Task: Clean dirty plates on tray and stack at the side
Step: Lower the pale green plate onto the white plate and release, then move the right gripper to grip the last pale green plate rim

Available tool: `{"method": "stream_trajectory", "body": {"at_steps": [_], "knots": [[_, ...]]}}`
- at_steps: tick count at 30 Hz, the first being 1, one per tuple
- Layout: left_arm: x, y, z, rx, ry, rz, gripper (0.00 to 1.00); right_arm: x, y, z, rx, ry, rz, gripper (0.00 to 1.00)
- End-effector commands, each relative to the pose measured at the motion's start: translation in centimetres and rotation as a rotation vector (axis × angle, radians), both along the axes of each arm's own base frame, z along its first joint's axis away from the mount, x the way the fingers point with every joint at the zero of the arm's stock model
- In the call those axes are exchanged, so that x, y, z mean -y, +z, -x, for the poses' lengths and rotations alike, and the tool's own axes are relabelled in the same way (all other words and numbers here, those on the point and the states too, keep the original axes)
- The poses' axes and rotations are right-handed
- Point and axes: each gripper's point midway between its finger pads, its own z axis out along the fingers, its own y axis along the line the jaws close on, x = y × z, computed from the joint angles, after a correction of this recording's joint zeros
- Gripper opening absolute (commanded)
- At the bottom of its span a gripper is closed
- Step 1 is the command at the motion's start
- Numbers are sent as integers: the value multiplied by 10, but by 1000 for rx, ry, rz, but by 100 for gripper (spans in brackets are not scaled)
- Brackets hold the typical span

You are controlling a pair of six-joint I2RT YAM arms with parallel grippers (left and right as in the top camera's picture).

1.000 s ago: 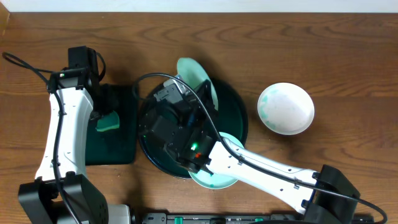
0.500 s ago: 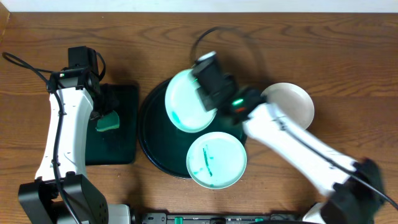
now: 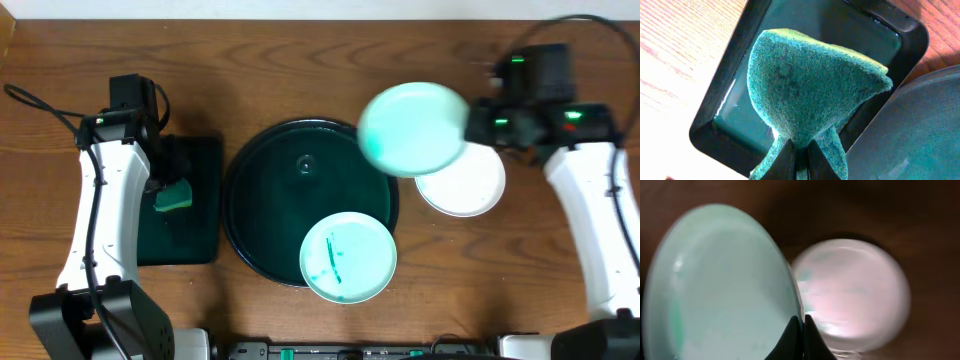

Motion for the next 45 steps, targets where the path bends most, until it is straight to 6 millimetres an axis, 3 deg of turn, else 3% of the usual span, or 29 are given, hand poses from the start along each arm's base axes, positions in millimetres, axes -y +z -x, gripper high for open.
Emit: {"method": "stream_trajectory", "body": {"at_steps": [1,4,6,11,15,19,22,28,31,33,40,45], "knots": [[-3,3,-1,2,-4,-15,7,68,-25,15,-79,-270,86,1],[-3,3,-2,2,-3,-15,7,95,-53,27,-122,-364,93,1],[-3,3,-2,2,-3,-15,7,101,-72,31,-134,-386,90,1],[-3,3,-2,2,-3,-15,7,97,-115,41,-146,-375,84,1],[-3,3,-2,2,-3,-15,7,84,-133,46,-149,-322,62,1],[-3,3,-1,2,-3,-15,7,69,-136,50,-169,-248,48,8],[-3,3,-1,2,-3,-15,7,56,-135,56,-202,-211,17,31],[-3,3,-1,2,-3,-15,7,34,-102,64,-240,-103,-27,43],[-3,3,-1,2,-3,-15,7,-1,-78,68,-226,78,-108,53],[-3,3,-2,2,-3,-15,7,-23,-73,75,-230,181,-163,58],[-3,3,-2,2,-3,-15,7,-80,-95,125,-406,376,-162,59],[-3,3,-2,2,-4,-15,7,-105,-117,152,-485,448,-145,59]]}}
